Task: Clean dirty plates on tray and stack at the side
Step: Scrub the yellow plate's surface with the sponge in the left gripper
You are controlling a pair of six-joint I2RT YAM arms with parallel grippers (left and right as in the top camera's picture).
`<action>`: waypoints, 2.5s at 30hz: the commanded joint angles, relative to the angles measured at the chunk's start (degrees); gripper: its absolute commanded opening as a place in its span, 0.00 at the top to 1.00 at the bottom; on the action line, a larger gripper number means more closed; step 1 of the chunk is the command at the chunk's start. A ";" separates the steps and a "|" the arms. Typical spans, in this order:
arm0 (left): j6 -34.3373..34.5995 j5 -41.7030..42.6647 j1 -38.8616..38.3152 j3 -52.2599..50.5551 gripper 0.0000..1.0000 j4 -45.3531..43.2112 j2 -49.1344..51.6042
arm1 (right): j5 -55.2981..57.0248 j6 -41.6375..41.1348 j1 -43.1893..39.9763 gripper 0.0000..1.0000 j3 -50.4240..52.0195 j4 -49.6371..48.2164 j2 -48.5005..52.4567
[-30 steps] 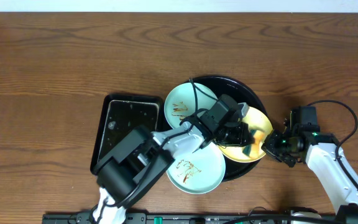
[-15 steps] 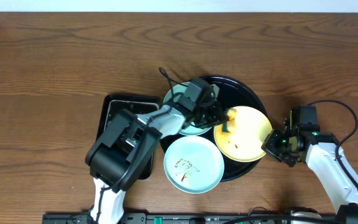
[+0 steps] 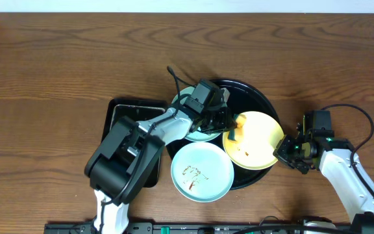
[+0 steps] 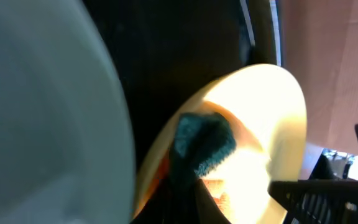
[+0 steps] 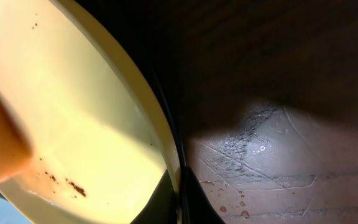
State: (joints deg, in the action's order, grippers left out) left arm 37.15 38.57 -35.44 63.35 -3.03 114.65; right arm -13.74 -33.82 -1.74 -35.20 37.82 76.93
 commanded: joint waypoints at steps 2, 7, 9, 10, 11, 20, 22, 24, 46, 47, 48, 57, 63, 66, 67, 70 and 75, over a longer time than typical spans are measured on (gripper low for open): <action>-2.62 -1.64 -1.42 -0.02 0.93 -0.07 -6.99 | 4.70 0.68 0.33 0.99 2.16 0.72 2.38; 0.72 -1.49 -3.37 0.00 0.93 0.02 -10.97 | 4.70 0.68 0.33 0.99 2.16 0.66 2.38; 3.32 -1.44 -4.31 -0.02 0.93 0.17 -10.88 | 4.70 0.66 0.33 0.99 2.16 0.59 2.38; 3.89 -1.44 -4.87 -0.02 0.93 0.24 -10.56 | 4.70 0.68 0.33 0.99 2.16 0.55 2.38; 3.93 -1.25 -5.55 -0.02 0.93 0.24 -10.34 | 4.72 0.66 0.33 0.99 2.16 0.50 2.38; 8.81 -0.17 -10.60 -0.02 0.93 -0.39 -4.70 | 4.70 0.66 0.33 0.99 2.16 0.11 2.38; 9.77 0.28 -11.02 -0.02 0.93 -0.70 -3.37 | 4.70 0.66 0.33 0.99 2.16 0.13 2.38; 9.97 0.46 -11.32 -0.02 0.93 -0.68 -2.43 | 4.70 0.68 0.33 0.99 2.16 0.13 2.38; 0.74 -14.69 -7.45 -0.11 0.93 10.71 1.33 | 4.68 0.70 0.33 0.99 2.16 0.15 2.38; 0.55 -15.37 -6.82 -0.11 0.93 10.97 1.33 | 4.70 0.72 0.33 0.99 2.16 0.20 2.38; 0.50 -16.24 -6.16 -0.11 0.93 11.28 1.33 | 4.70 0.72 0.33 0.99 2.16 0.31 2.38; -1.99 -19.02 -0.85 -0.09 0.93 11.30 1.33 | 4.68 1.11 0.33 0.99 2.16 0.33 2.38; -2.89 -18.51 -0.31 0.76 0.93 11.34 1.31 | 4.70 1.11 0.33 0.99 2.16 0.33 2.38; -3.06 -16.94 -0.37 1.88 0.93 11.32 1.29 | 4.70 1.11 0.33 0.99 2.16 0.31 2.38; -3.08 -16.11 -0.37 2.54 0.93 11.34 1.29 | 4.70 1.14 0.33 0.99 2.16 0.31 2.38; -3.10 -13.16 -0.39 4.44 0.93 11.34 0.83 | 4.70 1.14 0.33 0.99 2.16 0.31 2.38; -3.93 -12.44 -0.63 7.04 0.93 11.61 -1.81 | 4.70 1.33 0.33 0.99 2.16 0.33 2.38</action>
State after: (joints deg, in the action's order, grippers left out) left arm 34.63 29.26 -37.10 68.18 8.58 113.99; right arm -13.72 -33.41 -1.74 -35.20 37.67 76.99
